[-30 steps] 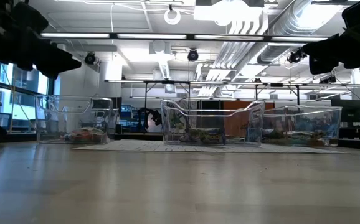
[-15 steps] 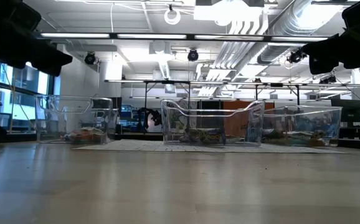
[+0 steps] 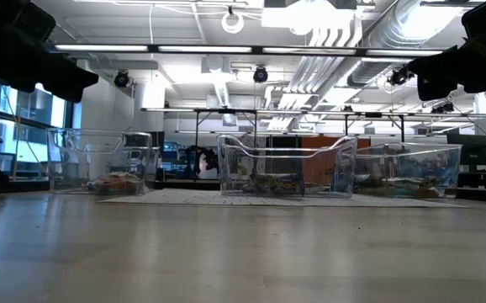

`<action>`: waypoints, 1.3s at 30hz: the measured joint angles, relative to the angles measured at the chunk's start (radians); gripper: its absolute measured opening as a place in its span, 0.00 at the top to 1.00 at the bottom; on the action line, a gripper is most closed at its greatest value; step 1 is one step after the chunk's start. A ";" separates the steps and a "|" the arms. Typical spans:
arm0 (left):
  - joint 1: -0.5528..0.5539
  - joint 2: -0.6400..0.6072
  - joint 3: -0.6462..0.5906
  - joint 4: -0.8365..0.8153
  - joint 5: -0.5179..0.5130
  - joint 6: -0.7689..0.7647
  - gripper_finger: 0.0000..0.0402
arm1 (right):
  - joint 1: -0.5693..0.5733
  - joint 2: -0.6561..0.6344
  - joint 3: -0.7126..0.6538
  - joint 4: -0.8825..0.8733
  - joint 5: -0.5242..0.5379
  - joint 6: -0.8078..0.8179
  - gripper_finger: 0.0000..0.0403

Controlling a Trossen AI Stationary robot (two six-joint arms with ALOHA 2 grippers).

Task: Pick and place Granola Bars by type
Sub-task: Return to Home Position

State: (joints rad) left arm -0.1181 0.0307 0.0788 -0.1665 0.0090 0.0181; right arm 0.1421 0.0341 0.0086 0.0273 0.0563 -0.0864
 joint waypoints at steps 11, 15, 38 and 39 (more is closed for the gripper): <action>0.000 0.000 0.000 0.003 -0.001 0.000 0.54 | 0.000 0.000 0.000 0.000 0.000 0.000 1.00; 0.000 0.000 0.000 0.004 -0.001 0.000 0.54 | 0.000 0.000 0.000 0.000 0.000 0.000 0.99; 0.000 0.000 0.001 0.005 -0.001 0.000 0.54 | 0.000 0.000 0.000 0.000 0.000 0.000 1.00; 0.000 0.000 0.001 0.005 -0.001 0.000 0.54 | 0.000 0.000 0.000 0.000 0.000 0.000 0.99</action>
State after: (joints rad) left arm -0.1184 0.0307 0.0803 -0.1619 0.0078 0.0181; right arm 0.1421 0.0341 0.0086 0.0273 0.0559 -0.0864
